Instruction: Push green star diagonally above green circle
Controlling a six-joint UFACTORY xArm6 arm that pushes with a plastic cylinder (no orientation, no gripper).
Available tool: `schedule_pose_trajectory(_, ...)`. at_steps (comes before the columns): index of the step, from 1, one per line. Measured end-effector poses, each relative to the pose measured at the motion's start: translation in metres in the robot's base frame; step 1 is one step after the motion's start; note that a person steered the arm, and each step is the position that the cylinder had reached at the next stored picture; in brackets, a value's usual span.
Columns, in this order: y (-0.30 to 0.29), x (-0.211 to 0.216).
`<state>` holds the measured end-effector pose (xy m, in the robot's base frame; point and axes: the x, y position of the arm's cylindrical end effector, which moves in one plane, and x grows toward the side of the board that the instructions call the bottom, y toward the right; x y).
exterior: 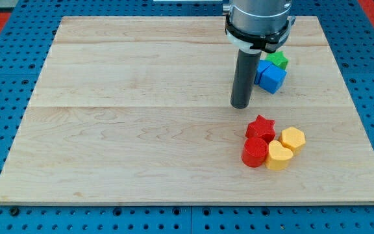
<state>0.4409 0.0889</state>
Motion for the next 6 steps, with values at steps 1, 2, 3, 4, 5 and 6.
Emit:
schedule_pose_trajectory(1, 0.069, 0.004)
schedule_pose_trajectory(2, 0.101, -0.017)
schedule_pose_trajectory(3, 0.105, -0.070)
schedule_pose_trajectory(4, 0.074, -0.099)
schedule_pose_trajectory(5, 0.006, -0.100)
schedule_pose_trajectory(6, 0.012, -0.105)
